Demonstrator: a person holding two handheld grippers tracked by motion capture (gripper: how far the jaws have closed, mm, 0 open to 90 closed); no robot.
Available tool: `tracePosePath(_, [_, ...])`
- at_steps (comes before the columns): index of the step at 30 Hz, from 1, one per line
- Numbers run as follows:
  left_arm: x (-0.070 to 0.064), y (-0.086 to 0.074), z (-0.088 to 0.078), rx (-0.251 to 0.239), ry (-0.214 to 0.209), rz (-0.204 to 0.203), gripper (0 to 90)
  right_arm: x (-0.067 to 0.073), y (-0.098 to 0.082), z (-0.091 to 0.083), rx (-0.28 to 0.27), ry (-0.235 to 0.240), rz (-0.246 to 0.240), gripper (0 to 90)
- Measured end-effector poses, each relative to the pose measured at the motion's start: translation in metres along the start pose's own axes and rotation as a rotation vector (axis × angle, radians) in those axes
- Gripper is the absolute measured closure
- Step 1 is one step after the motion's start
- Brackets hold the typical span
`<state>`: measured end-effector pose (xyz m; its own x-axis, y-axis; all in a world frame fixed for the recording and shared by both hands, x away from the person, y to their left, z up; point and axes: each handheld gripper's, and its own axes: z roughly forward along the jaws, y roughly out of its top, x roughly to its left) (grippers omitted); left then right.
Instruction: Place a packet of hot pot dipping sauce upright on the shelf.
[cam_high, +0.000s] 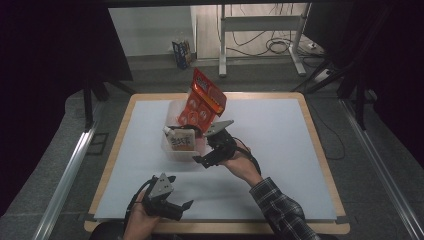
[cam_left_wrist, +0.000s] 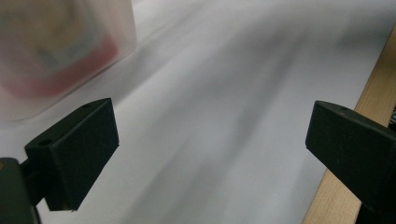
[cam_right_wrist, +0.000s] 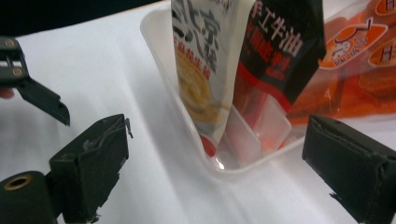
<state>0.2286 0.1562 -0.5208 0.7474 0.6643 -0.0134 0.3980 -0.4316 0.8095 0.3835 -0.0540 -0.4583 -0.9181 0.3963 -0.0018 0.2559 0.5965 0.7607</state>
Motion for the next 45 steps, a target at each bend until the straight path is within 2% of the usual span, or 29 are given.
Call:
tracePosePath(10, [-0.001, 0.0, 0.001, 0.001, 0.007, 0.012, 2.1, 0.005, -0.016, -0.005, 0.0, -0.007, -0.007, 3.2])
tracePosePath(16, [-0.002, 0.0, -0.001, -0.002, 0.014, 0.024, 2.0, 0.007, -0.022, -0.01, 0.005, -0.024, -0.027, 1.6])
tracePosePath(23, [-0.001, 0.0, -0.003, -0.013, 0.016, 0.027, 2.0, 0.005, -0.033, -0.018, -0.004, -0.033, -0.004, 0.0])
tracePosePath(31, [-0.001, 0.0, -0.003, -0.015, 0.019, 0.031, 2.0, 0.006, -0.039, -0.025, -0.008, -0.041, -0.001, 0.0])
tracePosePath(37, [-0.002, 0.0, -0.003, -0.003, 0.022, 0.049, 1.8, 0.009, -0.043, -0.029, -0.01, -0.041, 0.001, 0.0])
tracePosePath(41, [-0.002, 0.0, -0.003, -0.011, 0.022, 0.043, 1.7, 0.01, -0.046, -0.032, -0.006, -0.046, 0.001, 0.0])
tracePosePath(45, [-0.002, 0.0, -0.003, -0.017, 0.028, 0.046, 1.7, 0.01, -0.049, -0.035, -0.003, -0.041, 0.02, 0.0])
